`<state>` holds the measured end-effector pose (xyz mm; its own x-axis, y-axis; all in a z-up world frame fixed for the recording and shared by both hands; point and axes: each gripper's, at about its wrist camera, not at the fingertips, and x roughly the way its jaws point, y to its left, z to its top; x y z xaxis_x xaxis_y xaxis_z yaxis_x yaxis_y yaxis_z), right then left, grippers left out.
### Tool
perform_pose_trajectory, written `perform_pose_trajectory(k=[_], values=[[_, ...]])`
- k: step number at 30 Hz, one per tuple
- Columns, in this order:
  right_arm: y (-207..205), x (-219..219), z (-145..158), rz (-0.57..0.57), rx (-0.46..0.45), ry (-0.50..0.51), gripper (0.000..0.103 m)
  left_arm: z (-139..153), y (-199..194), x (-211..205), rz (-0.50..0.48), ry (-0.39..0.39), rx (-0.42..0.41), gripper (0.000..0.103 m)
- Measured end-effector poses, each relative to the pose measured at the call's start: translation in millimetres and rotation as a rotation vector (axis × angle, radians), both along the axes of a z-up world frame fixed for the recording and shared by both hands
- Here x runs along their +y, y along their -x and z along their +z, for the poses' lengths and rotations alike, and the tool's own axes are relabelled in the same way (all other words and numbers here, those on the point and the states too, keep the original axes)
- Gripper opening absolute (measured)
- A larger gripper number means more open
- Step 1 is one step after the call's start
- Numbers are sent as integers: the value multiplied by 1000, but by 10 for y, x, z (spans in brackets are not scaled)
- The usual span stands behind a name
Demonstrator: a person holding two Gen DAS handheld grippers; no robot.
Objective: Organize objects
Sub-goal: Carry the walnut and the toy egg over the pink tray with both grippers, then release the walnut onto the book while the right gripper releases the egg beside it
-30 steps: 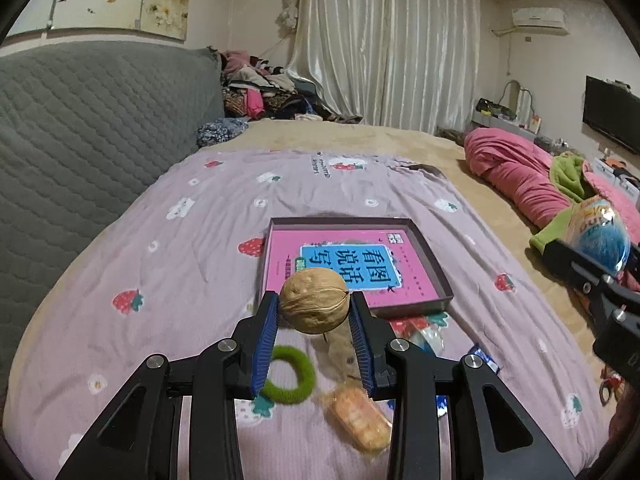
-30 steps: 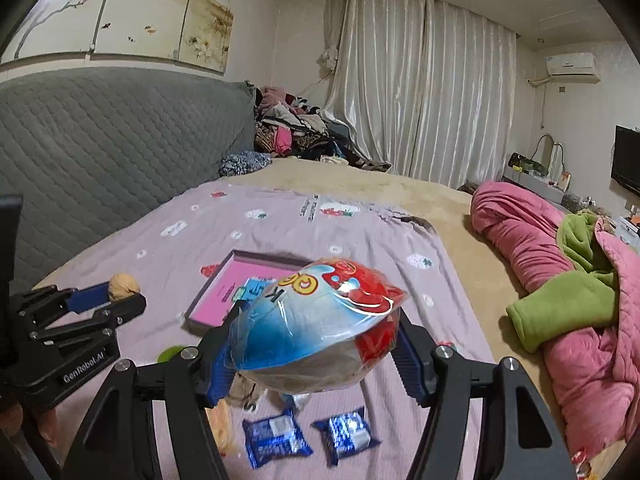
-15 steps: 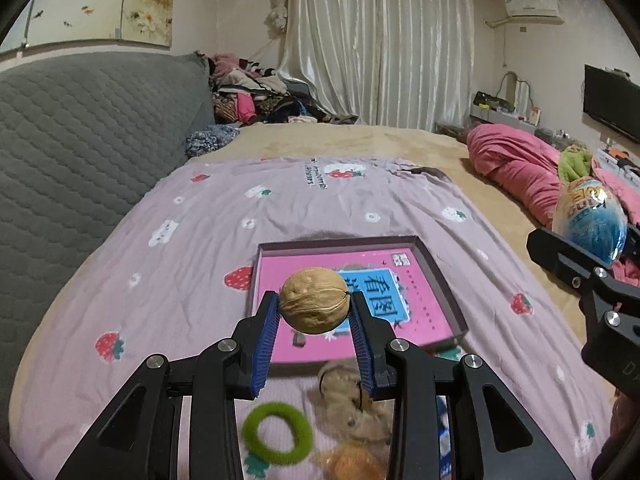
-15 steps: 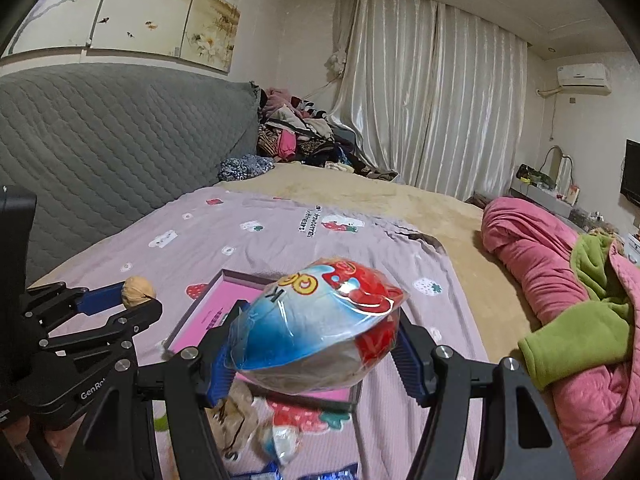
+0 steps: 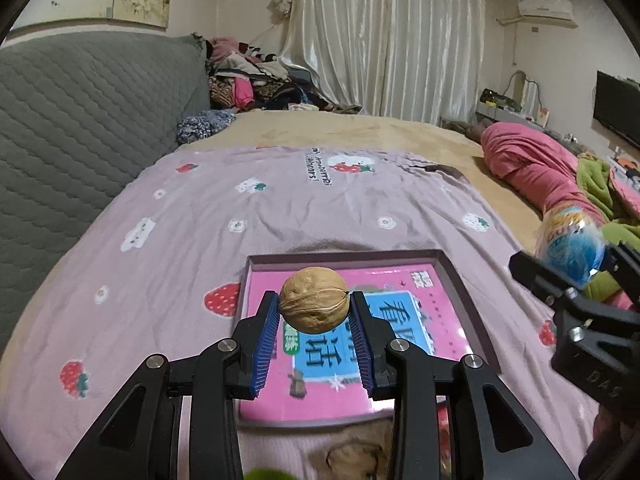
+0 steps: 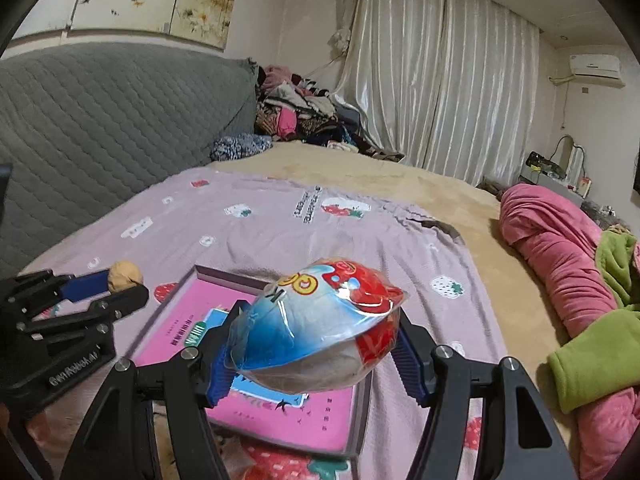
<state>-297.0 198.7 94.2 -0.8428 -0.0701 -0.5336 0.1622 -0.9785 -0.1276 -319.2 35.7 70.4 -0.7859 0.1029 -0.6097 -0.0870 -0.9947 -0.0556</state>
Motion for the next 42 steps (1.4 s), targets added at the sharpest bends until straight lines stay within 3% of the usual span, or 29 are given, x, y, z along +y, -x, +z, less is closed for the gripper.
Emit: perform_pose_trajectory(k=[8,12,16,24,30,33,37,42], values=[[486,35,-449,-3,-70,-18,66,-396,563,-9,-33,-14,-25,36],[680,22,-699,5,-138,-32,66,-678,759,-31,-21,-40,-82,36],[826,18,-917,28,-215,-14,66,-824,845,54,-12,27,-79,36],[1122,-21,-1312,21,-326,-60,66,-1098,1070,-79,-4,-52,-135,37],[1253,3,-1450,-3,-359,-69,66,-1306,1223,-116,-9,-73,-218,37],[1290,-34,-1487,-7,-372,-92,66,-1322,1225,-115,4,-59,-219,37],[1316,-28,-1509,-20,-379,-88,66,-1333,1229,-122,2,-68,-227,53],[1296,-37,-1504,-26,-374,-94,66,-1315,1213,-109,0,-64,-214,54]])
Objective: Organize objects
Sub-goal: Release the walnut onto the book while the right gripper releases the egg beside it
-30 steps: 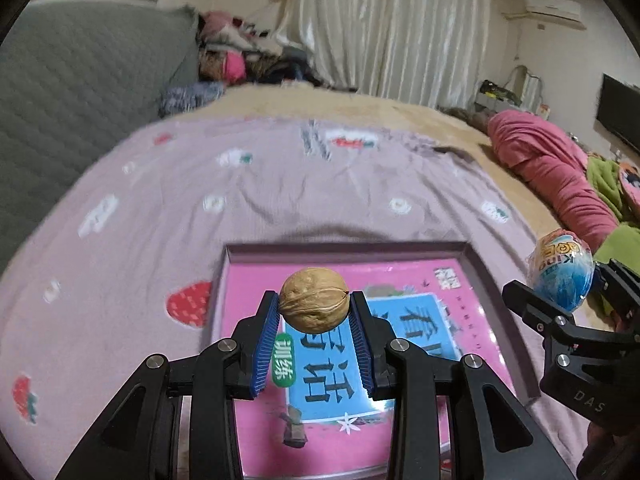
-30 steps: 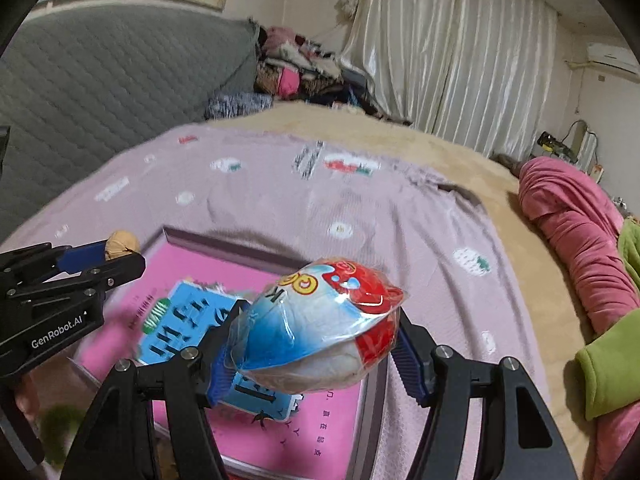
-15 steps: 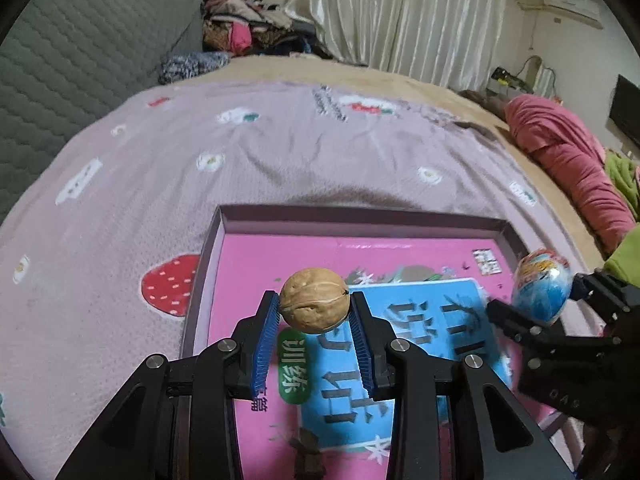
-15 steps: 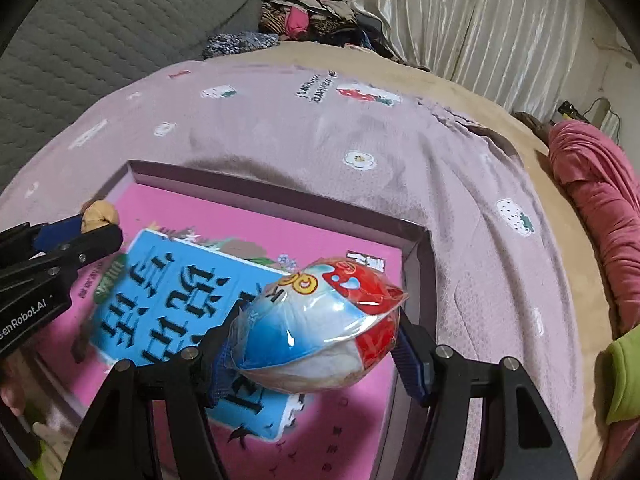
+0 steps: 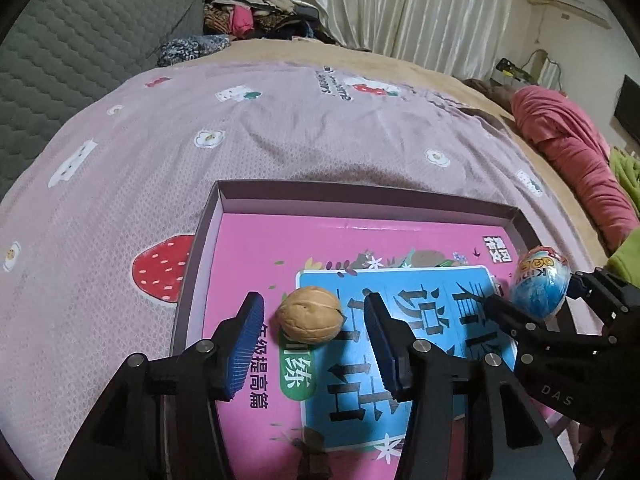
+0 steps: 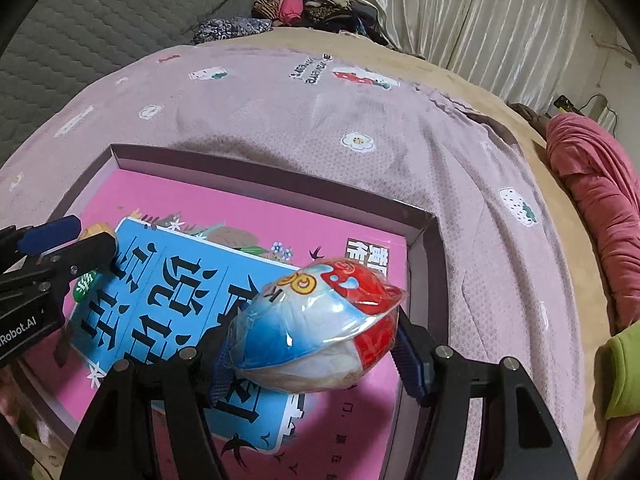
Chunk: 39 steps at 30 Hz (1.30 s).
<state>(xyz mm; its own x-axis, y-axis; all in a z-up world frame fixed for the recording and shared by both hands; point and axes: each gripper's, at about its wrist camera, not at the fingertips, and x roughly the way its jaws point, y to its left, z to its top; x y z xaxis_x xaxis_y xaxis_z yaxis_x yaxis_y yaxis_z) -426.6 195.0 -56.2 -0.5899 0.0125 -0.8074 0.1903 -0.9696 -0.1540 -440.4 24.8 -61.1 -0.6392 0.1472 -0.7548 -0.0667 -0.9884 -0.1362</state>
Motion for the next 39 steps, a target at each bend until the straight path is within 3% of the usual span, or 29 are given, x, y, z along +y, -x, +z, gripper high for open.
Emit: perform_pose_trajectory(k=[7,11,15,22,31,39], values=[[-50,49,90,-5,6,15,73,64,-35,-22,-1,-13,13,60],[-82,90,144,-15,12,16,79,140,-75,-39,6,-14,17,74],[-126,120,227,-20,28,21,84,281,-149,-97,2,-65,37,74],[-249,138,368,-20,54,37,87,483,-292,-117,-34,-81,65,79],[-485,114,646,-21,101,42,95,631,-451,-89,-13,1,92,81],[-928,160,1058,-21,154,22,99,842,-837,-49,9,66,130,85]])
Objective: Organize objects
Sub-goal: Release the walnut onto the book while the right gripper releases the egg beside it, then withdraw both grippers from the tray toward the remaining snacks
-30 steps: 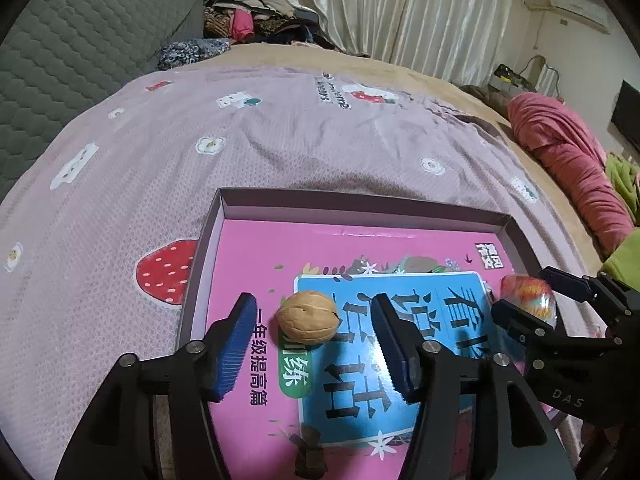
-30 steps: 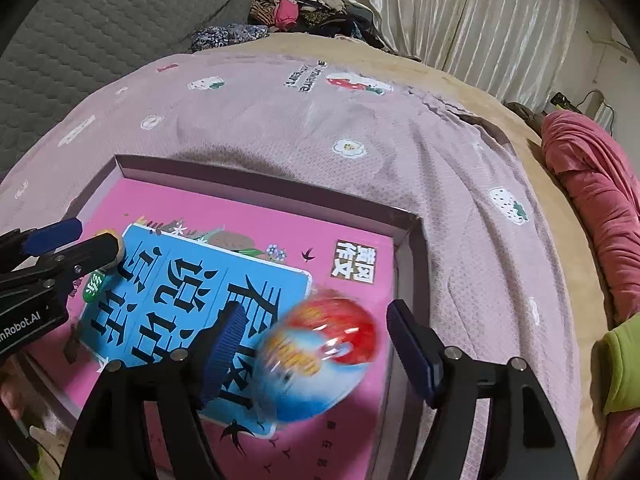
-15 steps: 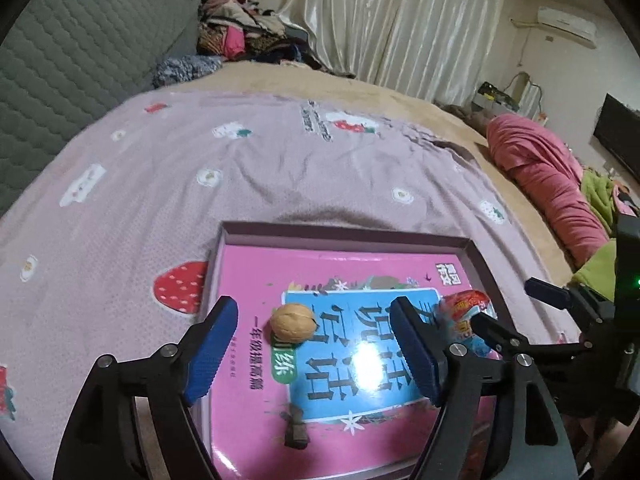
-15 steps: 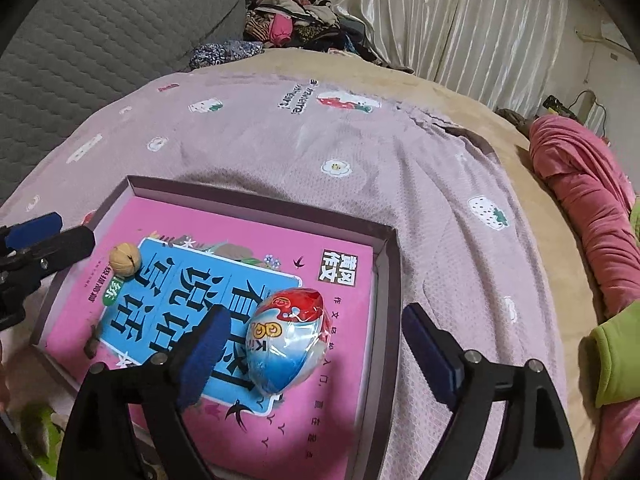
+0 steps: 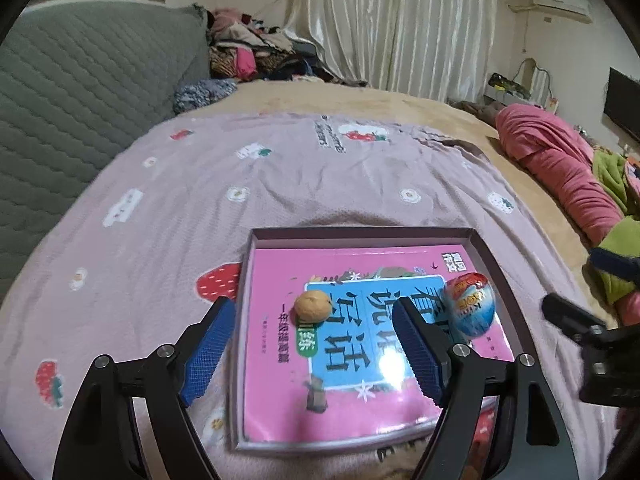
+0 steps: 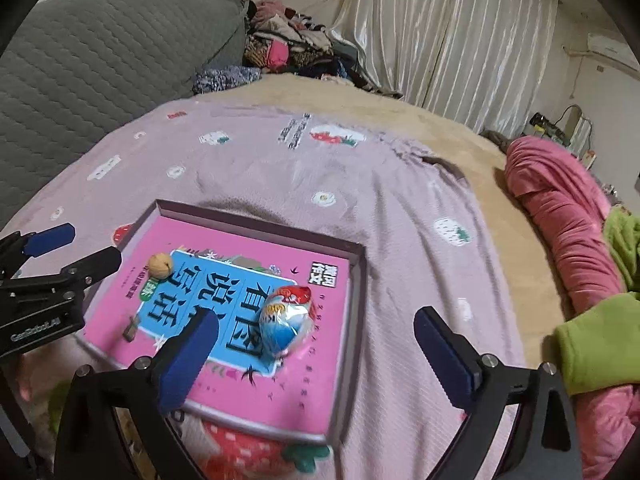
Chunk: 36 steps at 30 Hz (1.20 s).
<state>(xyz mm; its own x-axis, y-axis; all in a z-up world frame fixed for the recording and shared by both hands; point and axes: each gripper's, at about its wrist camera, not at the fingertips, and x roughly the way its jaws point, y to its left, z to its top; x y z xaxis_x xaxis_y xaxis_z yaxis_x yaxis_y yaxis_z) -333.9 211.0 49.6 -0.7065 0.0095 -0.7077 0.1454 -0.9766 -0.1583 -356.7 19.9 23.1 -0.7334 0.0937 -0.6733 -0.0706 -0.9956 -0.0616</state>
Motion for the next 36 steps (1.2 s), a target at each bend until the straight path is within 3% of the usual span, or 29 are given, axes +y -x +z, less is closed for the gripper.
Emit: perform_pose_trajectory(k=[2,13,27,36], values=[[-145,29,114,5,15,10,100,61,-165,6,7,15,17,93],[-946,113,649,30,78,20,102,480,-1060,-51,14,-20,33,93],[-1753,53,1151,55,125,43,102,1042,-1898,-131,38,13,65,93],[-2209,26,1340,63,153,41,102,1230,-2420,-31,36,39,100,93]])
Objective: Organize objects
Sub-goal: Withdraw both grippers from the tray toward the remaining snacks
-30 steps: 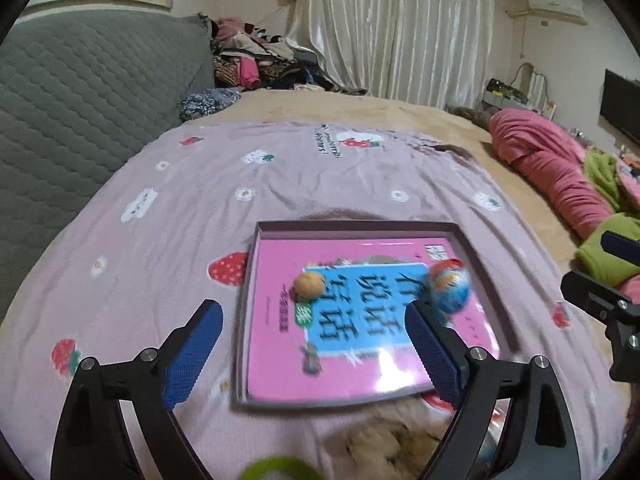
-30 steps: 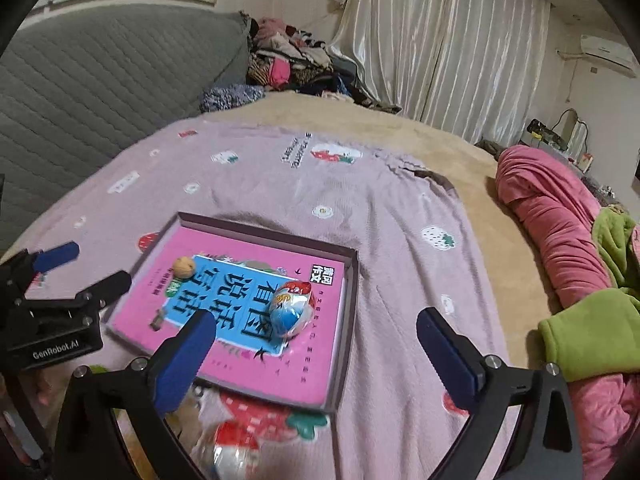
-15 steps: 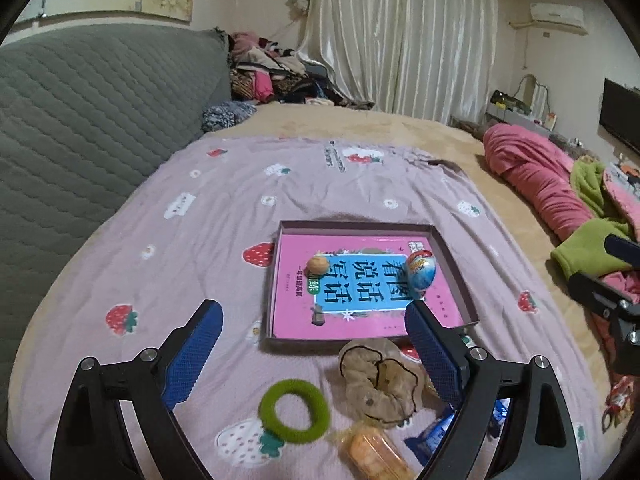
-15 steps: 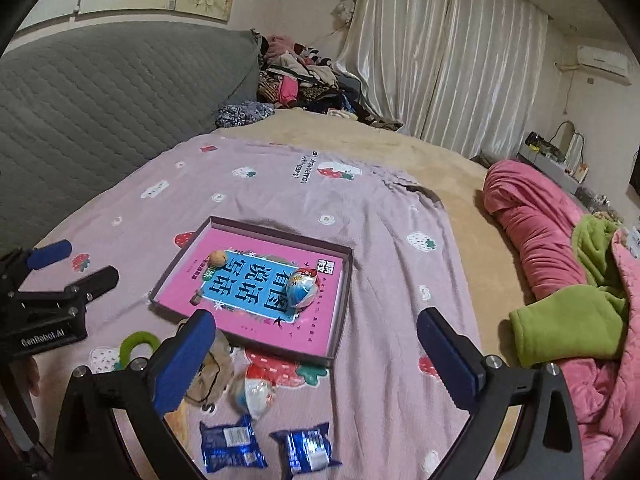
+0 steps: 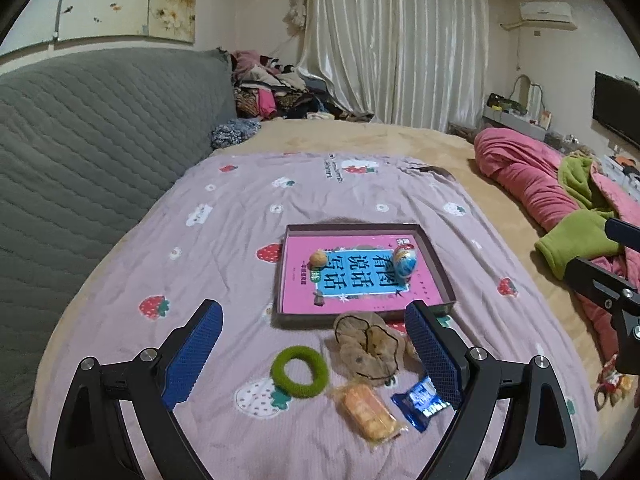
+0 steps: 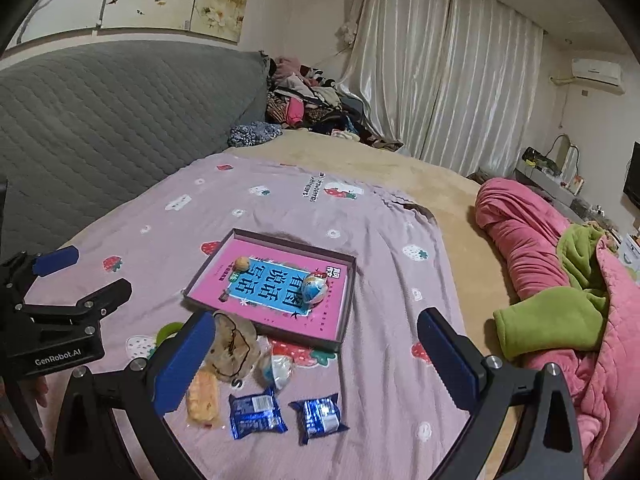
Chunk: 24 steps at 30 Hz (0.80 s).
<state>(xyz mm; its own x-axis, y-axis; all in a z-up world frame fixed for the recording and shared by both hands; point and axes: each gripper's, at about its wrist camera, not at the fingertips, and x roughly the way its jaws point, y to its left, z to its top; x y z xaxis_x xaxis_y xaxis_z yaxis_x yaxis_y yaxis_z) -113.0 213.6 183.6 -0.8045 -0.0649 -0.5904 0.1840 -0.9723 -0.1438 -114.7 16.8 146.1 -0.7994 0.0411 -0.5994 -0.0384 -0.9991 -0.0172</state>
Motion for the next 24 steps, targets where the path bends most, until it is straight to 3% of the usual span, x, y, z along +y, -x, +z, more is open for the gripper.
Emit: perform_pose_trajectory(k=[13,24], values=[[-442,151,-97,-6,-12,6,102,-106,-453,150,5,16,-34,93],[-604,206,-245,-4,-14,-5,102,-214,-599,303,2,36,-45,93]])
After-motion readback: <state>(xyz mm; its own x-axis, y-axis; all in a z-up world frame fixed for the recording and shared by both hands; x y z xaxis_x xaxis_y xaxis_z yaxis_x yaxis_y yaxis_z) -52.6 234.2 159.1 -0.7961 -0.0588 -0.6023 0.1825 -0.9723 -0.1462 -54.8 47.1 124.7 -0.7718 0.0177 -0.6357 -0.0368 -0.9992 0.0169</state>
